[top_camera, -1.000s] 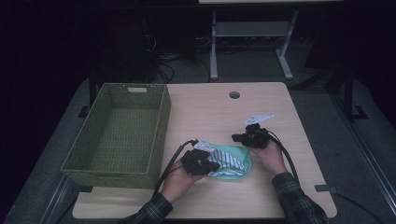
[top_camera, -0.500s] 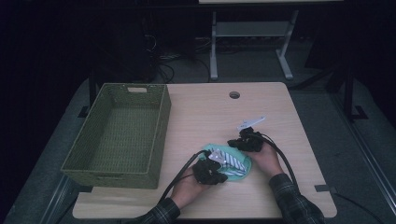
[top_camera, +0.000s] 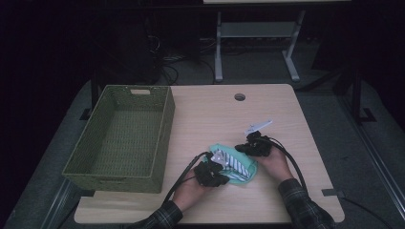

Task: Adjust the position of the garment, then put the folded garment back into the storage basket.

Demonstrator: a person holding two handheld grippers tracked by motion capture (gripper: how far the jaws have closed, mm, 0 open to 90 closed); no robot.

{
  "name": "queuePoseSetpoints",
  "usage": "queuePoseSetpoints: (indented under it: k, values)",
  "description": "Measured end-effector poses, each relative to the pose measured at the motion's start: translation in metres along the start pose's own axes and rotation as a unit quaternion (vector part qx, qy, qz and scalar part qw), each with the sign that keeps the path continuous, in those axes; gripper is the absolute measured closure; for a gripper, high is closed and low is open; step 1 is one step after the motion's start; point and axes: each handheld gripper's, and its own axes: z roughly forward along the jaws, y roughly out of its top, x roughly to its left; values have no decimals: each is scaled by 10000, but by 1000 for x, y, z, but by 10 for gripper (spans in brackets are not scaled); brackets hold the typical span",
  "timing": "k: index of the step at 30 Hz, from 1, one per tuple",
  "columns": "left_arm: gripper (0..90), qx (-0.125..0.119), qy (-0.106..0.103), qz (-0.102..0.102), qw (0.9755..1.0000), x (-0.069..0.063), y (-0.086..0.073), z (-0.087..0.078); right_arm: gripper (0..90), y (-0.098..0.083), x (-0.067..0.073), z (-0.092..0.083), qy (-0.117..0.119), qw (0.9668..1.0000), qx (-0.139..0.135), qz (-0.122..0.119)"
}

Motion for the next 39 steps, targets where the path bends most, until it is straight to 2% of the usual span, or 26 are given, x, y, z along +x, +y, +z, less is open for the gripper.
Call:
queuePoseSetpoints:
  k: [7,10,15,17,21,22,23,25,27,28,29,31,39]
  values:
    - [885,-66,107,-113,9999,8,-2,-6,898,-3,-2,-6,-6,10000,7,-10]
    - [885,-34,138,-62,9999,12,-2,-8,899,-4,-2,-8,7,10000,45,45]
    - [885,-37,194,-106,9997,16,-3,-12,899,-7,-1,-12,16,10000,57,29]
    - [885,-126,210,-207,9995,17,-3,-12,899,-8,-1,-14,-9,10000,34,-26]
    - [885,-71,255,-147,9995,21,-4,-14,899,-12,1,-18,12,10000,29,-27]
    - [886,-144,261,-235,9993,21,-4,-14,899,-13,2,-18,17,10000,37,4]
    - [885,-88,272,-183,9994,22,-4,-15,899,-15,2,-19,12,10000,27,-18]
    - [886,-148,294,-259,9991,23,-5,-15,899,-16,2,-21,20,10000,54,-45]
    - [886,-104,312,-205,9992,26,-5,-16,899,-18,4,-24,41,10000,69,2]
    - [886,-167,317,-296,9989,26,-5,-16,899,-18,5,-25,50,10000,59,-24]
    - [886,-87,332,-206,9992,28,-5,-17,899,-19,6,-26,51,10000,47,-19]
    - [886,-150,368,-282,9988,30,-6,-17,899,-22,8,-28,88,10000,37,-21]
    - [887,-134,490,-289,9983,40,-4,-19,899,-29,19,-33,159,9998,89,-80]
